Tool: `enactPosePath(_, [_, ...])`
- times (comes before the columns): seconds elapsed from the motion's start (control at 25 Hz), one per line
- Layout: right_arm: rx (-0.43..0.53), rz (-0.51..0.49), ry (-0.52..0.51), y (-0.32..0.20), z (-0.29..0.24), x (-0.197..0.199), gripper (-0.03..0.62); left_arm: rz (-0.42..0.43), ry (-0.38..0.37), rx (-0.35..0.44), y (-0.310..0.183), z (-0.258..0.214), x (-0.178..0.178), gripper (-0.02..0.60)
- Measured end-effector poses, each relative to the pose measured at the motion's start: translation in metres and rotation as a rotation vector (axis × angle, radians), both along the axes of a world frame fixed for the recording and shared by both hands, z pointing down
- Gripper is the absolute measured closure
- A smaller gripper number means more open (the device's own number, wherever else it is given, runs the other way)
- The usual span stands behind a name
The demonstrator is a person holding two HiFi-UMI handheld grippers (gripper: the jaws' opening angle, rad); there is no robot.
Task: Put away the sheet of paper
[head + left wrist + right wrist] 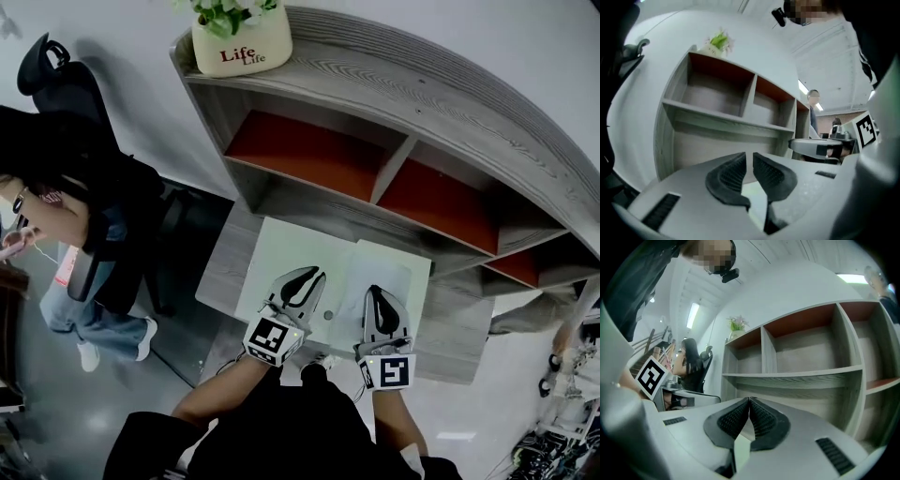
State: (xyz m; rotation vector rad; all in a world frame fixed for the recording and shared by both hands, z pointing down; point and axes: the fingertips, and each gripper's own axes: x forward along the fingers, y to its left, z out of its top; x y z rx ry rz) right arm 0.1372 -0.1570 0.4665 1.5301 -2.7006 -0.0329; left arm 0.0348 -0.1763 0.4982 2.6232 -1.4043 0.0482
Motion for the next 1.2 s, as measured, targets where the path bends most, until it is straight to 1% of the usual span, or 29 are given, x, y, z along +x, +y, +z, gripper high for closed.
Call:
enactPosePath(0.04, [0.009, -0.001, -0.002, 0.0, -0.005, -0.003, 0.571, 0.002, 0.0, 0.024, 0.004, -0.009, -0.003, 0.553])
enactPosePath(0.08, [0.02, -0.002, -0.003, -0.001, -0.01, -0.006, 0.571, 0.003, 0.007, 0.032, 0.007, -0.016, -0.007, 0.572])
enactPosePath(0.16, [0.04, -0.004, -0.005, -0.003, -0.019, -0.011, 0.571, 0.015, 0.033, 0.036, 0.012, -0.026, -0.011, 0.574])
enactPosePath(0.24, [0.055, -0.005, -0.005, -0.003, -0.026, -0.015, 0.571, 0.041, 0.056, 0.071, 0.015, -0.037, -0.014, 0.575])
enactPosePath(0.36, [0.08, -0.001, -0.002, -0.001, -0.036, -0.019, 0.572, 0.062, 0.094, 0.098, 0.017, -0.051, -0.017, 0.575])
enactPosePath(0.56, [0.077, 0.02, -0.042, -0.008, -0.058, -0.026, 0.572, 0.039, 0.076, 0.126, 0.009, -0.068, -0.028, 0.574])
enactPosePath(0.72, [0.12, 0.03, -0.045, -0.011, -0.081, -0.031, 0.572, 0.032, 0.072, 0.137, 0.005, -0.08, -0.034, 0.574])
enactPosePath(0.88, [0.153, 0.034, -0.04, -0.007, -0.091, -0.034, 0.572, 0.052, 0.071, 0.183, 0.005, -0.091, -0.034, 0.574])
enactPosePath(1.2, [0.161, 0.028, -0.032, -0.005, -0.099, -0.04, 0.572, 0.074, 0.063, 0.201, 0.005, -0.101, -0.033, 0.574])
